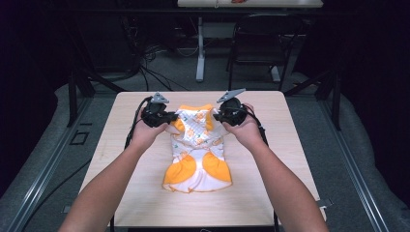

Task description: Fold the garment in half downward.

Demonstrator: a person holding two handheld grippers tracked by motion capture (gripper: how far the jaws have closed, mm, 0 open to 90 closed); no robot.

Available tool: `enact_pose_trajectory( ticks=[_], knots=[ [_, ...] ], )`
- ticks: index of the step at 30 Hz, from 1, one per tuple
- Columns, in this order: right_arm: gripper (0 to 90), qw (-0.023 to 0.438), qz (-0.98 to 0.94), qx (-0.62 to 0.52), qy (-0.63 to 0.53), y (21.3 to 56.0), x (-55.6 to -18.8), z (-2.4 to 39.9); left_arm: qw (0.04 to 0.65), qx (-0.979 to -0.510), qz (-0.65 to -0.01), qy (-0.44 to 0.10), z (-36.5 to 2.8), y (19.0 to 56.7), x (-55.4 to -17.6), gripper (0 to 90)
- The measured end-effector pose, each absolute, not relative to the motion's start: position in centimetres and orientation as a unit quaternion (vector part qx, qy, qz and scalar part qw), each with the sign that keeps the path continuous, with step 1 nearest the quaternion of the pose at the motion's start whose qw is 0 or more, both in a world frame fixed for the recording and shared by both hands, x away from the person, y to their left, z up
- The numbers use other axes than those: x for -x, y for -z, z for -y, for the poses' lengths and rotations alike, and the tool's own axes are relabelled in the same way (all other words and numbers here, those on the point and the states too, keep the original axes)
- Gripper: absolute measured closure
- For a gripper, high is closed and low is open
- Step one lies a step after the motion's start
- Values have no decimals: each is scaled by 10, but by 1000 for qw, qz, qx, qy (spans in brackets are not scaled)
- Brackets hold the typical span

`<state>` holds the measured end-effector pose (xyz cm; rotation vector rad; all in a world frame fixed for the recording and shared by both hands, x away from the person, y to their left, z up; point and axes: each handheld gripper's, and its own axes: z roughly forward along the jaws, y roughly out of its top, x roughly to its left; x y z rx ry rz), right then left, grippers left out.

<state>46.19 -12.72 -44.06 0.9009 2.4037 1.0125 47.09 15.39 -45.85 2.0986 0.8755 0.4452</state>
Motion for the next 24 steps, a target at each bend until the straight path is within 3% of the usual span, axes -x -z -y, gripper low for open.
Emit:
enact_pose_trajectory(
  ticks=[24],
  knots=[
    [844,183,-884,-277,-329,480,-428,128,393,-848,-322,-152,-153,495,-435,837]
  ],
)
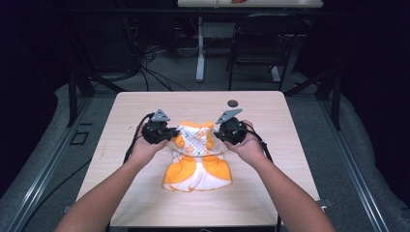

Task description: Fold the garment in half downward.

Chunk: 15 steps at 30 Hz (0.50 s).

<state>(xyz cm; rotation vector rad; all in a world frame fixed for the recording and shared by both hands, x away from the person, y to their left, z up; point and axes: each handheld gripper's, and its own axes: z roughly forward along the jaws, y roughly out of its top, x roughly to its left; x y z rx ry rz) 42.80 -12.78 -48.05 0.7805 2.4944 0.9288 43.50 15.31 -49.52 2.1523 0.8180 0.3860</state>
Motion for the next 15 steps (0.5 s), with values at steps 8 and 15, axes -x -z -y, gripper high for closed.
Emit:
enact_pose_trajectory(
  ticks=[8,15],
  knots=[
    [842,182,-890,-269,-320,482,-419,126,395,-851,-317,-139,-157,502,-424,835],
    [841,162,-893,-274,-318,494,-412,126,392,-855,-316,-126,-158,515,-416,835]
  ],
)
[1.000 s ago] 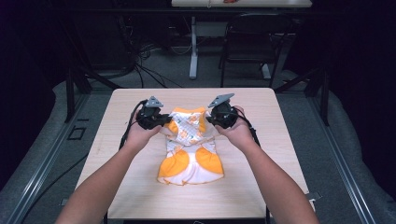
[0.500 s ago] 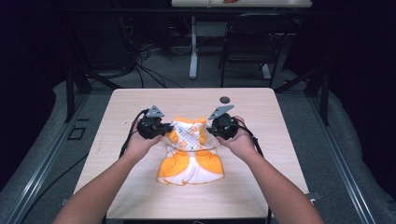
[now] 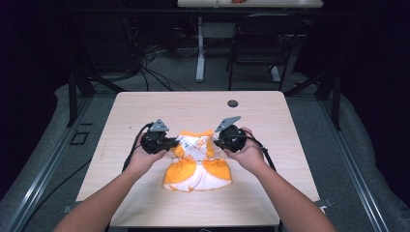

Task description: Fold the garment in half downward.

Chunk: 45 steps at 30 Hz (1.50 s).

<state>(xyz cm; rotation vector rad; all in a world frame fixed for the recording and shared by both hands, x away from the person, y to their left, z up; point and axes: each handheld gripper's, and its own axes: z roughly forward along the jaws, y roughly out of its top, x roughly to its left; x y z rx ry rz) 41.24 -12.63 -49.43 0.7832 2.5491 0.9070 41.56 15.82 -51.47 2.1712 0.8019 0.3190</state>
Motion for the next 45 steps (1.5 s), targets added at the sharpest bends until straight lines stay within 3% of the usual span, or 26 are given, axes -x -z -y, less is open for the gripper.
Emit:
enact_pose_trajectory(
  ticks=[13,20,27,35,39,45],
  knots=[
    [822,121,-881,-299,-345,523,-396,136,397,-856,-318,-93,-161,540,-398,828],
    [768,108,-878,-301,-355,535,-384,140,400,-858,-311,-84,-162,549,-385,804],
    [660,98,-876,-305,-362,535,-375,145,406,-856,-311,-74,-166,551,-374,728],
    [551,98,-870,-303,-377,509,-367,156,419,-846,-319,-83,-174,519,-377,613],
    [554,99,-862,-307,-391,497,-369,161,419,-843,-324,-90,-176,511,-382,616],
    [746,121,-854,-324,-388,488,-385,160,409,-841,-343,-86,-172,513,-400,777]
  ],
)
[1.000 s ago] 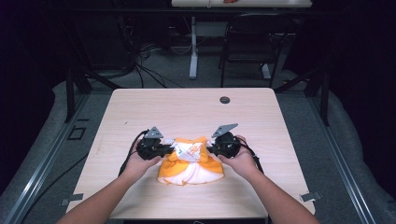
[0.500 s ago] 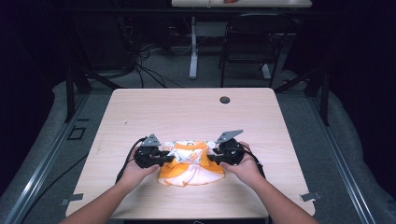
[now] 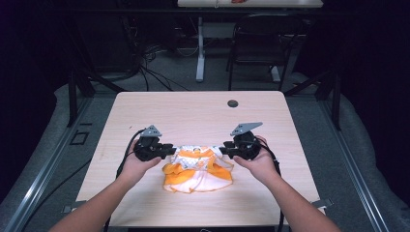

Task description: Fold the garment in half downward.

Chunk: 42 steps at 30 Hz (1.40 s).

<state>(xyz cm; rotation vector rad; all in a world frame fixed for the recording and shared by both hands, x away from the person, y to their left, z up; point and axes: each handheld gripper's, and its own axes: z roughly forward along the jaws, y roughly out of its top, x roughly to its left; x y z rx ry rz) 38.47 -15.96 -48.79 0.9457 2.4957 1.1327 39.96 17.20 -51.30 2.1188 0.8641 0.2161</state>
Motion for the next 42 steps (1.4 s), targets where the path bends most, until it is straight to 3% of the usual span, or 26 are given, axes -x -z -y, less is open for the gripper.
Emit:
enact_pose_trajectory(
  ticks=[5,16,30,42],
  knots=[
    [879,103,-860,-331,-374,503,-402,146,406,-843,-347,-73,-163,524,-409,893],
    [893,73,-879,-298,-366,514,-385,130,412,-858,-305,-42,-159,530,-379,896],
    [864,44,-894,-260,-363,527,-339,129,424,-861,-280,-19,-162,540,-336,879],
    [747,56,-886,-272,-371,542,-327,123,412,-866,-281,-26,-157,565,-321,809]
  ],
)
